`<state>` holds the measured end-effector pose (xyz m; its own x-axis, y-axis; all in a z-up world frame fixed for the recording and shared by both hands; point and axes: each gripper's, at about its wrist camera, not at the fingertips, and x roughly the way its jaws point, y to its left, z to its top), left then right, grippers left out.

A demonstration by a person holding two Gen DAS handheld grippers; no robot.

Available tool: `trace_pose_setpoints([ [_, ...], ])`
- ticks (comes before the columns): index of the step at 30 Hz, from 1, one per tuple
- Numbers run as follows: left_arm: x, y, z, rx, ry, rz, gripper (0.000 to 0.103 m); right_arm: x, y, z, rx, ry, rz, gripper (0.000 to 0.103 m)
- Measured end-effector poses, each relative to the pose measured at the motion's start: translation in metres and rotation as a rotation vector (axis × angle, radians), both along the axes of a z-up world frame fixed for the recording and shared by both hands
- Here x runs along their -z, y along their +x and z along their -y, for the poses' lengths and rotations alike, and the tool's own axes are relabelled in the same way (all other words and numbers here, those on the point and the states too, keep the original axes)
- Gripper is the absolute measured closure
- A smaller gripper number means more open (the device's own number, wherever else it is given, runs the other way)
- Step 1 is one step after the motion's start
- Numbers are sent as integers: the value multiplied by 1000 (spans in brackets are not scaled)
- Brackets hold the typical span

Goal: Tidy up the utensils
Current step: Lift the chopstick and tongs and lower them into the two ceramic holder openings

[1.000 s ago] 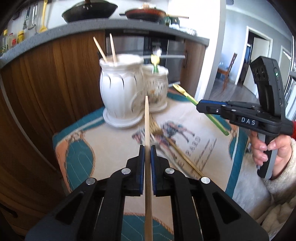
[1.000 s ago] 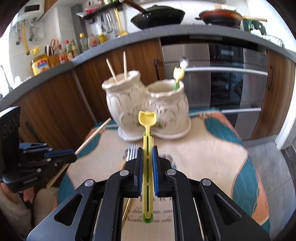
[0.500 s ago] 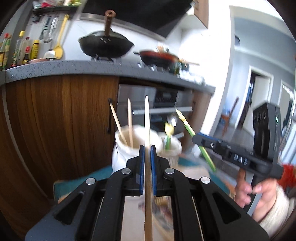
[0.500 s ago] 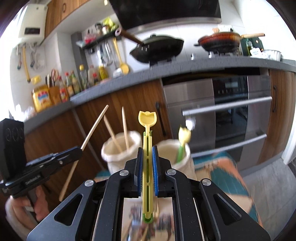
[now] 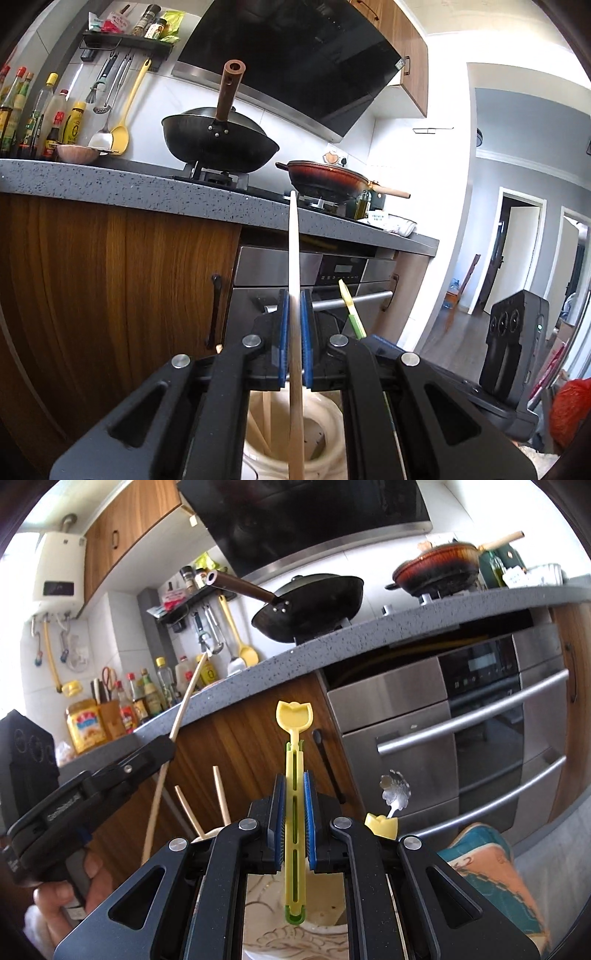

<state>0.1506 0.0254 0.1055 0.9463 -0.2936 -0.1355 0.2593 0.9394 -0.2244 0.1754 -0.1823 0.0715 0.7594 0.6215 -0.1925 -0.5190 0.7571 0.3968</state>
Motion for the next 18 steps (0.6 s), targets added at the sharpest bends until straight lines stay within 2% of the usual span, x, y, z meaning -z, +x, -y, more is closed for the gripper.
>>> trace_pose_setpoints([
  [10, 16, 10, 8, -9, 20, 57, 97, 15, 14, -6, -2, -5, 11, 92],
  [14, 23, 6, 16, -11, 78, 75, 97, 23, 15, -10, 17, -46, 16, 92],
  [18, 28, 1, 18, -2, 94, 66, 97, 28, 11, -19, 37, -113, 43, 92],
])
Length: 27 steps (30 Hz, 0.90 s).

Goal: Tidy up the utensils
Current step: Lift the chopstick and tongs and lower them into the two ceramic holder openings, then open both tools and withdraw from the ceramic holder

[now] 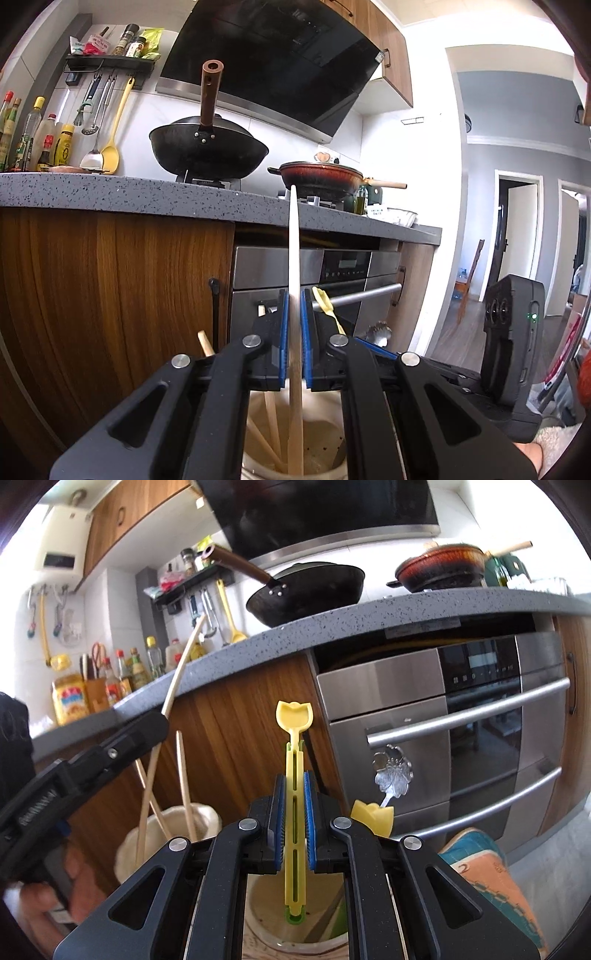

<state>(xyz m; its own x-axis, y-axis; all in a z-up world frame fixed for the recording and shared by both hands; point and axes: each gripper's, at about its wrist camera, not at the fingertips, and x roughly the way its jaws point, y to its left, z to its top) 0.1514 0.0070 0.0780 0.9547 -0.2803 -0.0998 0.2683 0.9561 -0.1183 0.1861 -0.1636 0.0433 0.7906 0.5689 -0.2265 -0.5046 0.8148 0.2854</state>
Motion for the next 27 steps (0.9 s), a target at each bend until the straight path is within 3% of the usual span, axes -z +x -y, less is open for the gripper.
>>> trace_pose_setpoints([
  [6, 3, -8, -5, -5, 7, -36, 97, 5, -9, -7, 23, -87, 33, 92],
  [18, 6, -26, -12, -33, 27, -107, 97, 7, -37, 9, 53, -135, 39, 92],
  [27, 19, -40, -21, -60, 41, -199, 97, 11, -42, 20, 74, -134, -24, 92],
])
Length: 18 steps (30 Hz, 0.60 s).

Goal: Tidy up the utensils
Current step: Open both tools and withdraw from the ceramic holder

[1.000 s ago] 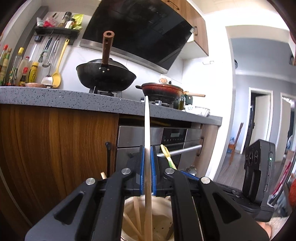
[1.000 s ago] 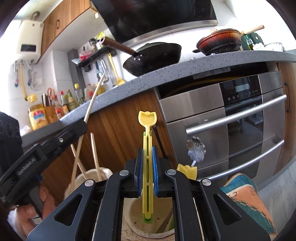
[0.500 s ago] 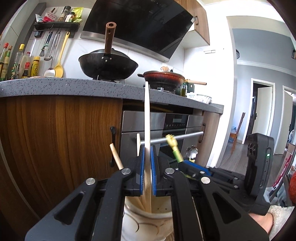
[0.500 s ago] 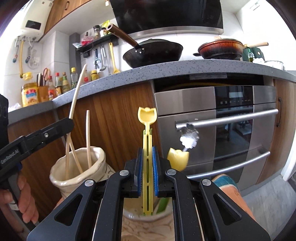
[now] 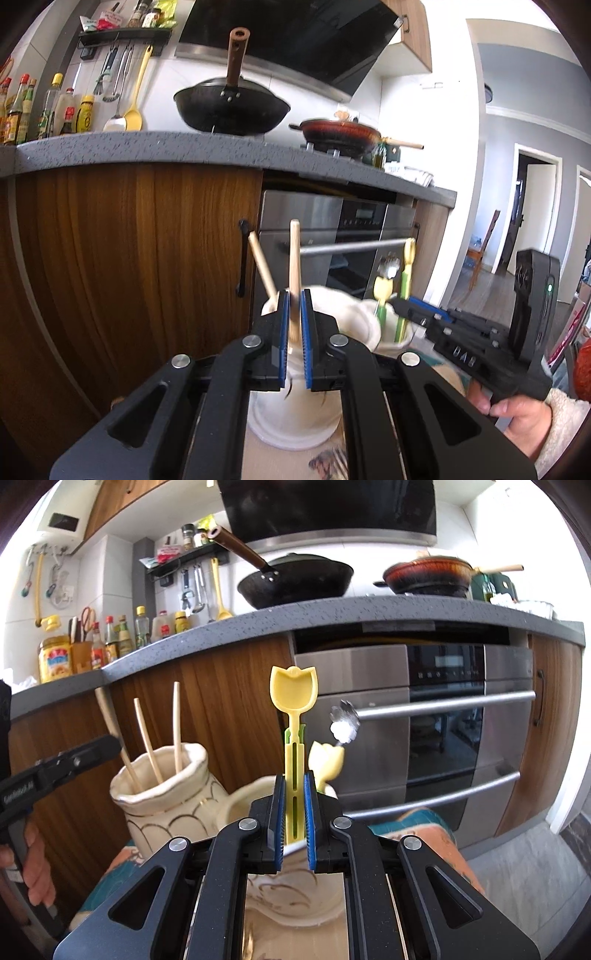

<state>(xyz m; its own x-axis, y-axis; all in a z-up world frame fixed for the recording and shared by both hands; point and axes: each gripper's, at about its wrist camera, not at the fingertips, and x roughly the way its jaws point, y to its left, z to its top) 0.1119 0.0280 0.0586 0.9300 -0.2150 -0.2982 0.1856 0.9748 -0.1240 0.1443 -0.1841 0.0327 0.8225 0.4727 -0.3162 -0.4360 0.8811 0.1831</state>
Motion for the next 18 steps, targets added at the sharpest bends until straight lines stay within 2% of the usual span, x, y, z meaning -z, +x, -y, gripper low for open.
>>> trace_pose_setpoints([
  [8, 4, -11, -14, -28, -34, -23, 97, 2, -5, 8, 10, 21, -37, 92],
  [16, 5, -8, -15, -27, -39, -45, 95, 6, -4, 3, 22, -12, -43, 92],
  [18, 5, -9, -14, -26, -33, -47, 95, 6, -3, 4, 27, -14, -41, 89],
])
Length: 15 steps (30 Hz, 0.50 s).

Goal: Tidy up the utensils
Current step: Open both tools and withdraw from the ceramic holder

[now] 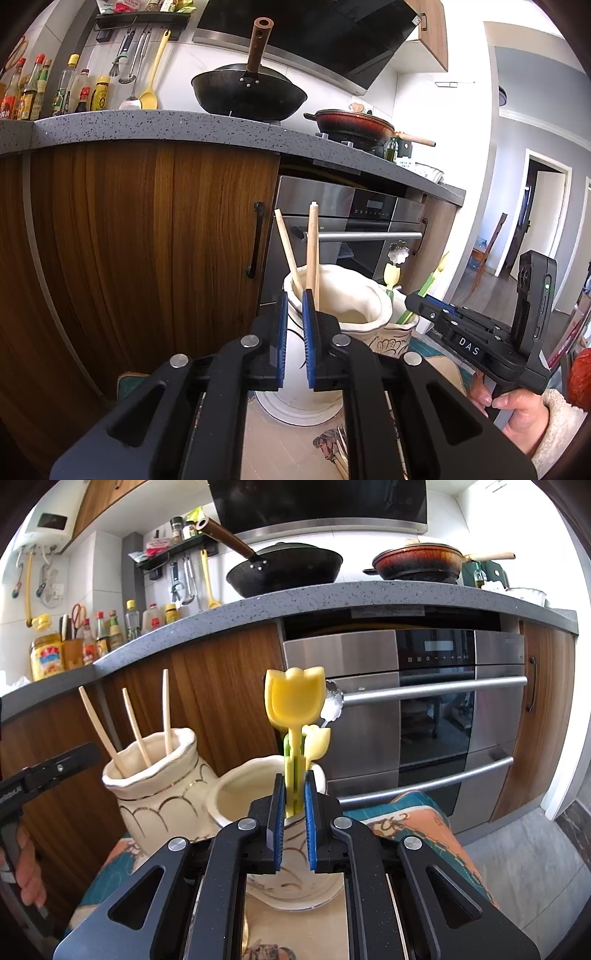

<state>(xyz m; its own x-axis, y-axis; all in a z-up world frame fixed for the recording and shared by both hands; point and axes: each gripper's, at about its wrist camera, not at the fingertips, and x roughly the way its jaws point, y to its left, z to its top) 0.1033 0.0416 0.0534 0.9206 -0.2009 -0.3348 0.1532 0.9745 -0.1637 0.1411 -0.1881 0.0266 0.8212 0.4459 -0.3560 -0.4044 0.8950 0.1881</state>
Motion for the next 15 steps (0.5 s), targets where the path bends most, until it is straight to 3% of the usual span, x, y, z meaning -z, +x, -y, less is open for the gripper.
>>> trace_pose_setpoints([
  [1, 0, 0, 1, 1, 3, -3, 95, 0, 0, 1, 1, 3, -1, 85],
  [7, -3, -1, 3, -4, 12, -5, 86, -2, 0, 8, 9, 22, -5, 83],
  [9, -3, -4, 4, -3, 16, -7, 84, -3, -2, 10, 14, 27, -2, 77],
  [13, -1, -8, 7, -9, 41, -18, 68, -6, -8, 17, 30, 44, 0, 64],
  [15, 2, -12, 9, -20, 56, -26, 56, -6, -12, 22, 38, 56, -4, 59],
])
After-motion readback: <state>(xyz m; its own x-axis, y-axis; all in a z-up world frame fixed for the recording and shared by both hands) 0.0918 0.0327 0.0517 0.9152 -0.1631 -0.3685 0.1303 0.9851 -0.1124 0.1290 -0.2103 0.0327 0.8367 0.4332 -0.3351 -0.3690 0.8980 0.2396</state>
